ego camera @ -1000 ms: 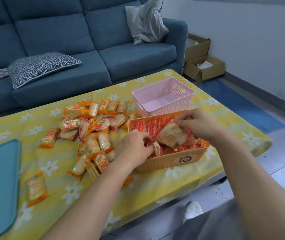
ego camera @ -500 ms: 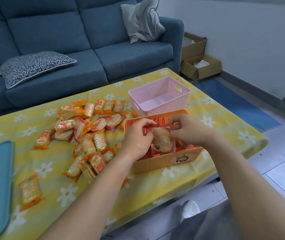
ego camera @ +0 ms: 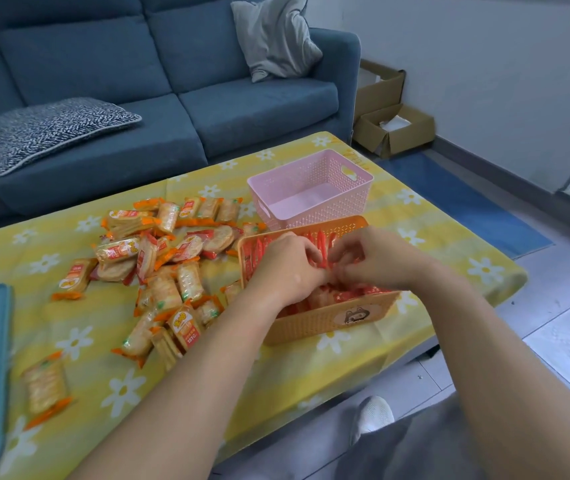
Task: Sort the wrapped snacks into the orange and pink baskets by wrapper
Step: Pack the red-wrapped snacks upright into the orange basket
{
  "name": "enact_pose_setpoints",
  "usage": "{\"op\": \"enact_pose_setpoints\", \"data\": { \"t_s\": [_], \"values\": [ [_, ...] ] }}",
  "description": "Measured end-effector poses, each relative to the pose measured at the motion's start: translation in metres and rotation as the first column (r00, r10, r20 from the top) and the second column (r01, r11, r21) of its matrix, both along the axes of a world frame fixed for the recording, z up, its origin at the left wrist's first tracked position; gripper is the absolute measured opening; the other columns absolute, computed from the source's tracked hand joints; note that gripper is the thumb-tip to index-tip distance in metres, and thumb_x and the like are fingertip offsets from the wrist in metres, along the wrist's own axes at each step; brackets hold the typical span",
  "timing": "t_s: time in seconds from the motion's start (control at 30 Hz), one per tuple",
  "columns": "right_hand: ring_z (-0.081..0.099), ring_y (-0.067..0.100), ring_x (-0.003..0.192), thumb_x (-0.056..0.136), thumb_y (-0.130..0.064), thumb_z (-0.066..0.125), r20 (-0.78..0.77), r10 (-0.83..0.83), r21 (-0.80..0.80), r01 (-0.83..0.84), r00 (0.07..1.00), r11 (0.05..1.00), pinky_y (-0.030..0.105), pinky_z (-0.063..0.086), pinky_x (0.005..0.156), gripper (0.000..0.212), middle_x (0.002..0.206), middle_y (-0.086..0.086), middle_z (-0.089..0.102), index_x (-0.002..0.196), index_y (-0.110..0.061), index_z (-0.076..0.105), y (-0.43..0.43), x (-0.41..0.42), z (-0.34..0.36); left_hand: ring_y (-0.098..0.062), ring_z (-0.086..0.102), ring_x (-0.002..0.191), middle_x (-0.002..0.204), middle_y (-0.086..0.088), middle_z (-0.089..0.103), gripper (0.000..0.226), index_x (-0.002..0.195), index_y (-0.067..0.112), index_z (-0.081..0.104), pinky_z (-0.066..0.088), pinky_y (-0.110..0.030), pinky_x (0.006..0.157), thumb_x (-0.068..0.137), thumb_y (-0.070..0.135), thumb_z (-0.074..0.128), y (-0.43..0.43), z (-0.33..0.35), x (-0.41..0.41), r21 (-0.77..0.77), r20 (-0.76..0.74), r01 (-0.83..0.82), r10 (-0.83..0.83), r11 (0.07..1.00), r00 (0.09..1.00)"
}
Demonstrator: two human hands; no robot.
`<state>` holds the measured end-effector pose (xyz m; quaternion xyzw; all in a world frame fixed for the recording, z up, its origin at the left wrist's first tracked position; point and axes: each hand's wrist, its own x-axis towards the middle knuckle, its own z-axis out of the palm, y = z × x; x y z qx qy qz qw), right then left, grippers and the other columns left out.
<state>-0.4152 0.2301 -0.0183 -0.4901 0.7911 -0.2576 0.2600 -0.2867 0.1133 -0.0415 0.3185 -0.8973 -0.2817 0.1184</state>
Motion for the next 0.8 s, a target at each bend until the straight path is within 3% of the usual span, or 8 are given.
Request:
{"op": "enact_pose_setpoints", "data": {
  "t_s": [0.1, 0.2, 0.3, 0.43, 0.57, 0.7, 0.8],
  "values": [
    [0.066, 0.008, 0.084, 0.083, -0.015, 0.066, -0.155, 0.034, 0.117, -0.016, 0.987, 0.993, 0.023, 0.054, 0.072, 0.020, 0.088, -0.014, 0.072, 0.094, -0.029, 0.076, 0.008, -0.007, 0.003, -0.009, 0.059, 0.076, 0.086, 0.000, 0.070, 0.012, 0.079, 0.013, 0.078, 0.053, -0.034, 0.071, 0.073, 0.023, 0.081, 0.001, 0.014, -0.005, -0.027, 0.113, 0.040, -0.037, 0.999, 0.993],
    [0.063, 0.012, 0.091, 0.085, -0.013, 0.056, -0.117, 0.158, 0.350, -0.109, 0.980, 0.931, 0.029, 0.055, 0.079, 0.033, 0.097, -0.013, 0.069, 0.104, -0.031, 0.076, 0.010, -0.002, -0.005, -0.015, 0.065, 0.078, 0.088, 0.000, 0.071, 0.006, 0.082, 0.015, 0.078, 0.059, -0.036, 0.074, 0.076, 0.017, 0.079, -0.001, 0.014, -0.007, -0.034, 0.277, 0.111, -0.097, 0.993, 0.956],
    [0.062, 0.012, 0.084, 0.085, -0.013, 0.056, -0.114, 0.163, 0.367, -0.111, 0.980, 0.924, 0.027, 0.052, 0.071, 0.030, 0.096, -0.007, 0.072, 0.103, -0.026, 0.077, 0.008, -0.003, -0.007, -0.017, 0.062, 0.087, 0.094, 0.003, 0.066, 0.013, 0.094, 0.015, 0.077, 0.056, -0.036, 0.080, 0.081, 0.016, 0.078, -0.001, -0.002, -0.001, -0.082, 0.342, 0.189, -0.151, 0.978, 0.927],
    [0.062, 0.009, 0.082, 0.080, -0.029, 0.076, -0.101, 0.159, 0.305, -0.121, 0.982, 0.945, 0.024, 0.048, 0.070, 0.020, 0.089, -0.014, 0.066, 0.100, -0.027, 0.074, 0.008, -0.010, -0.009, -0.018, 0.054, 0.102, 0.104, 0.007, 0.053, 0.030, 0.107, 0.031, 0.070, 0.051, -0.037, 0.088, 0.080, 0.021, 0.078, -0.002, -0.021, 0.006, -0.170, 0.278, 0.238, -0.185, 0.956, 0.943],
    [0.064, 0.019, 0.077, 0.082, -0.032, 0.076, -0.207, 0.002, 0.079, 0.015, 0.978, 0.997, 0.036, 0.053, 0.065, 0.010, 0.081, -0.002, 0.068, 0.084, -0.022, 0.072, 0.007, -0.019, -0.005, -0.012, 0.055, 0.091, 0.101, 0.010, 0.052, 0.017, 0.104, 0.030, 0.069, 0.045, -0.029, 0.084, 0.088, 0.025, 0.073, -0.010, -0.020, 0.015, -0.060, 0.028, 0.131, -0.129, 0.990, 0.991],
    [0.063, 0.016, 0.072, 0.087, -0.034, 0.071, -0.172, -0.258, -0.060, 0.252, 0.951, 0.966, 0.029, 0.046, 0.054, 0.016, 0.076, 0.001, 0.067, 0.083, -0.019, 0.070, 0.002, -0.016, -0.003, -0.007, 0.055, 0.086, 0.100, 0.011, 0.061, 0.019, 0.100, 0.028, 0.070, 0.045, -0.026, 0.083, 0.093, 0.012, 0.062, -0.015, -0.020, 0.021, -0.005, -0.102, 0.028, -0.028, 1.000, 0.994],
    [0.062, 0.025, 0.062, 0.086, -0.030, 0.071, -0.106, -0.346, -0.070, 0.340, 0.932, 0.938, 0.035, 0.048, 0.055, 0.031, 0.064, 0.013, 0.064, 0.078, 0.000, 0.067, -0.007, -0.006, -0.011, -0.004, 0.059, 0.087, 0.099, 0.013, 0.067, 0.022, 0.100, 0.026, 0.070, 0.049, -0.025, 0.084, 0.093, 0.008, 0.060, -0.012, -0.020, 0.022, 0.076, -0.158, -0.011, 0.023, 0.997, 0.987]
  ]
}}
